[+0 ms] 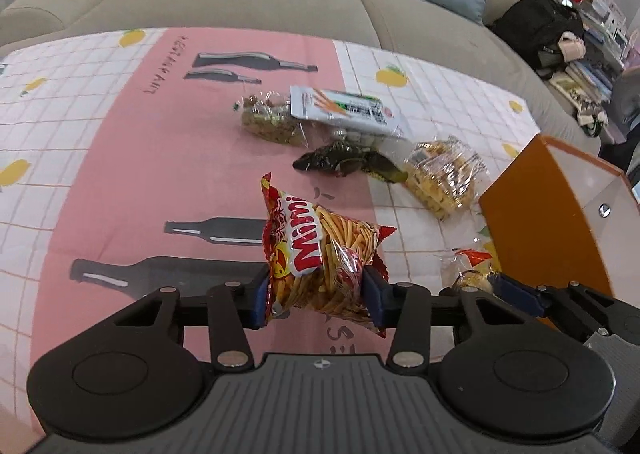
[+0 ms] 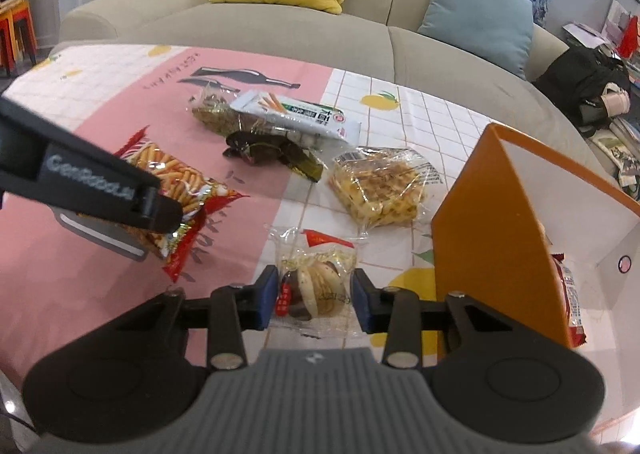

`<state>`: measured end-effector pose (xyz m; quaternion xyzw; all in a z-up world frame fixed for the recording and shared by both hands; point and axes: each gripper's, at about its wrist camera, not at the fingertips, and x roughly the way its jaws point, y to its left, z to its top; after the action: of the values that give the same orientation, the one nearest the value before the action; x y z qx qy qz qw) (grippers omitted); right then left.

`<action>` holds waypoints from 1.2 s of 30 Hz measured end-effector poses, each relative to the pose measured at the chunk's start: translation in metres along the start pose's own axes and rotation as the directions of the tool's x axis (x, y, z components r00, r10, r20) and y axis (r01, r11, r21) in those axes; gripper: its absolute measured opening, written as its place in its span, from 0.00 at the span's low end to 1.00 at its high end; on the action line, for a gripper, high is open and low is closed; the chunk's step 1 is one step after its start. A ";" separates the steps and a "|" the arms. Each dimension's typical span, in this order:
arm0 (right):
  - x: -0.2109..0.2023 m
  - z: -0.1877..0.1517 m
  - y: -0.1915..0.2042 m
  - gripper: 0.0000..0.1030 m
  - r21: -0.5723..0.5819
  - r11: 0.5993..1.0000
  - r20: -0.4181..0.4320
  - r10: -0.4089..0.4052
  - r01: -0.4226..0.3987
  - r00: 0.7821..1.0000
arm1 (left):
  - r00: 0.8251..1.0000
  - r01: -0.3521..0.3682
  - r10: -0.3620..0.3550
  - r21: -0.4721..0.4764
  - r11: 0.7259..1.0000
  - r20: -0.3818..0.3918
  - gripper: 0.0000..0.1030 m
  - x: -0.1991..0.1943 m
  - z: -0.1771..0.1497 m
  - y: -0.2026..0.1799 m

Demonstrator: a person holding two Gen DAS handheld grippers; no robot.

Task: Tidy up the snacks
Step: 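Grasp the red Mimi bag with left tool while right grasps cookie bag, then lower both bags into the orange box and open both tools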

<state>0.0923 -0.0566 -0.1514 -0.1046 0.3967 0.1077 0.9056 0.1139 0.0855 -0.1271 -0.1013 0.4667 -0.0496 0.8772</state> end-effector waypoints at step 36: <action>-0.084 0.017 -0.282 0.37 0.531 0.840 -0.173 0.236 -0.111 0.956 | 0.940 0.341 -0.269 0.576 0.743 -0.210 0.50 -0.018 0.056 -0.248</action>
<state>0.1272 -0.3300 -0.0484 0.1664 0.5218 0.0669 0.8340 0.1525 -0.1452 -0.0265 0.1120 0.4519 -0.3444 0.8152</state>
